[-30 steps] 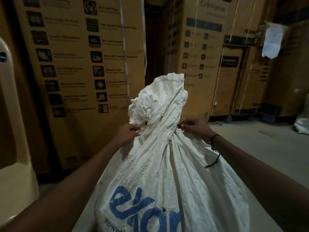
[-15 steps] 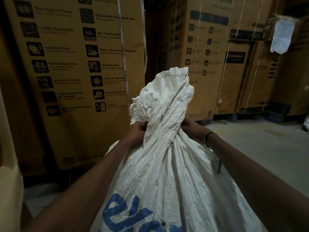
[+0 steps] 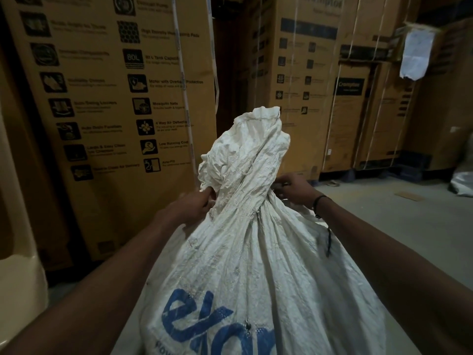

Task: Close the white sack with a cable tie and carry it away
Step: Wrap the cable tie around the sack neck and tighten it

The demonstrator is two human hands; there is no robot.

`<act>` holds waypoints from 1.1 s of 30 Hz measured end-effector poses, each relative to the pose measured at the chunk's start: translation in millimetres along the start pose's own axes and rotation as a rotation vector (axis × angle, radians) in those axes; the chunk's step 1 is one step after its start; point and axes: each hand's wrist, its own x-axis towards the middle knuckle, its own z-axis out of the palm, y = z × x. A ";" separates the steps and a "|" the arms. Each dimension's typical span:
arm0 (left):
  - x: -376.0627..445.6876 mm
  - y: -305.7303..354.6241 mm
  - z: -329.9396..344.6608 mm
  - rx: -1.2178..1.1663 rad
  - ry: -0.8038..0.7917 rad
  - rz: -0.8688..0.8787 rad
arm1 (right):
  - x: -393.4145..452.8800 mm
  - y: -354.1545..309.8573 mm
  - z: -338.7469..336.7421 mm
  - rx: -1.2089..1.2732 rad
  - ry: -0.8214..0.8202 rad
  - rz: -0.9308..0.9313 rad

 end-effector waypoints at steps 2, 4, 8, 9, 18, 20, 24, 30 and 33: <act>-4.0 2.5 -5.9 -0.002 -0.022 0.001 | -4.3 -5.1 1.0 0.003 0.005 0.010; -6.6 3.1 -10.0 -0.023 -0.024 -0.011 | -7.6 -6.1 0.5 0.016 0.025 0.016; -14.1 0.7 -19.6 -0.034 0.011 -0.024 | -13.3 -0.6 -11.3 0.028 0.133 0.034; -14.6 -0.6 -21.6 -0.066 0.007 -0.028 | -16.2 1.6 -18.7 0.017 0.160 0.052; -18.2 -4.9 -52.7 -0.337 -0.046 -0.056 | -57.2 15.1 -62.6 0.167 -0.075 0.074; -19.9 -3.0 -62.3 -0.355 -0.040 -0.023 | -59.8 9.2 -68.0 0.230 -0.130 0.071; -34.3 2.2 -75.4 -0.525 -0.100 0.115 | -60.8 0.4 -68.4 0.585 -0.225 0.104; -43.2 13.0 -76.2 -0.750 -0.179 0.209 | -68.0 -23.5 -44.0 0.797 -0.222 0.013; -45.4 13.9 -71.8 -0.775 -0.235 0.270 | -69.0 -24.9 -34.5 0.654 -0.159 -0.069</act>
